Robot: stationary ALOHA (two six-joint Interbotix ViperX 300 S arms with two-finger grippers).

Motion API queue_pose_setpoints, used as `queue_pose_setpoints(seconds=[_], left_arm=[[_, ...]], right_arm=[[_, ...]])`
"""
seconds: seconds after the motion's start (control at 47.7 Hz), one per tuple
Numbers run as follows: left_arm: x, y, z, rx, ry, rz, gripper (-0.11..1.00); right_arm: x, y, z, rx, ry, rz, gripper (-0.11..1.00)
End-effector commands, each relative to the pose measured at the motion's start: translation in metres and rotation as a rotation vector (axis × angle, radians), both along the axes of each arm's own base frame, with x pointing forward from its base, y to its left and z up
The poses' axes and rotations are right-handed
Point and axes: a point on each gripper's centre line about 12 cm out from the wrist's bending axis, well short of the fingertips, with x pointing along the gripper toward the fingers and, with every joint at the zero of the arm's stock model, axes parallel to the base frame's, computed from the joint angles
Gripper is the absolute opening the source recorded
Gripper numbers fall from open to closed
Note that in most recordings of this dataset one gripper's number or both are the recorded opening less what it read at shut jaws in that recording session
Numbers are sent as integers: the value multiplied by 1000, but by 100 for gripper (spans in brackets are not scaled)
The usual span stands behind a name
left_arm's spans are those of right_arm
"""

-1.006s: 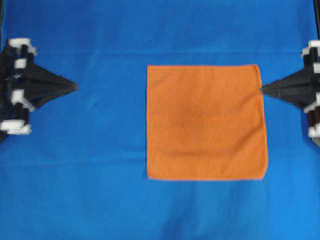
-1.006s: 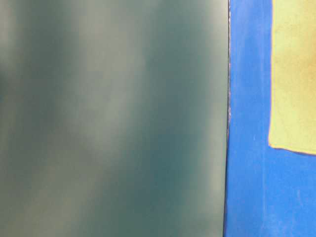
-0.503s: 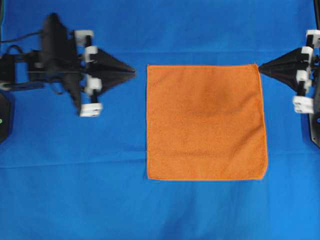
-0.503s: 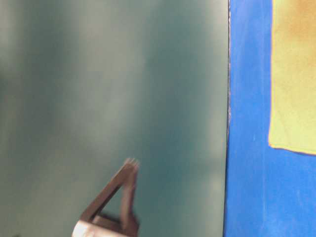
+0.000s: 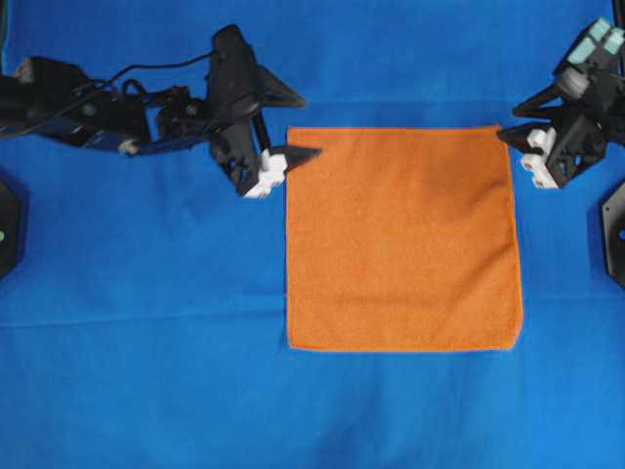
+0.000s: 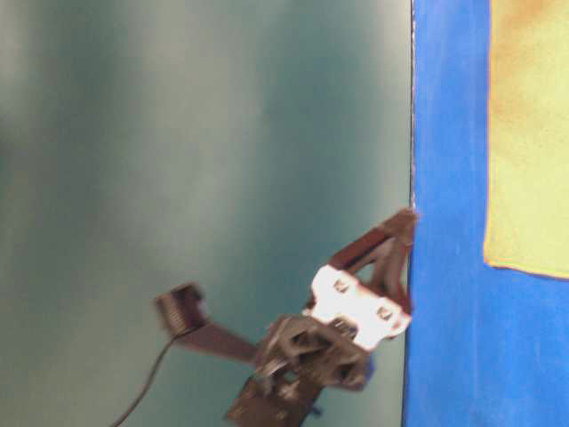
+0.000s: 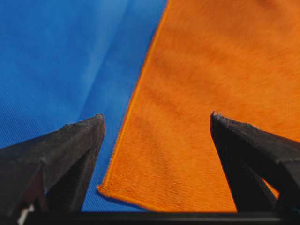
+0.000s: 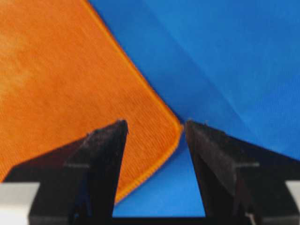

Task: Fold the orange towel.
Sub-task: 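Move both grippers to the towel's top corners and pinch them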

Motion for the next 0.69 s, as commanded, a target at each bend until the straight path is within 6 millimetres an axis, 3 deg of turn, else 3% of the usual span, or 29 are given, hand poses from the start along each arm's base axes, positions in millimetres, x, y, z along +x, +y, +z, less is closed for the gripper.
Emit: queue_pose_setpoints(seconds=[0.0, 0.252, 0.482, 0.608, 0.671], left_arm=[[9, 6, 0, 1, -16, 11, 88], [9, 18, -44, -23, 73, 39, 88], [13, 27, -57, -31, 93, 58, 86], [14, 28, -57, -29, 92, 57, 72], [13, 27, -58, -33, 101, 57, 58]], right_arm=[[4, -5, -7, -1, 6, -4, 57], [7, -9, -35, 22, 39, -15, 57], [4, -15, -45, 25, 41, -45, 55], [2, -16, -51, 23, 47, -44, 50], [2, -16, -53, 25, 53, -42, 37]])
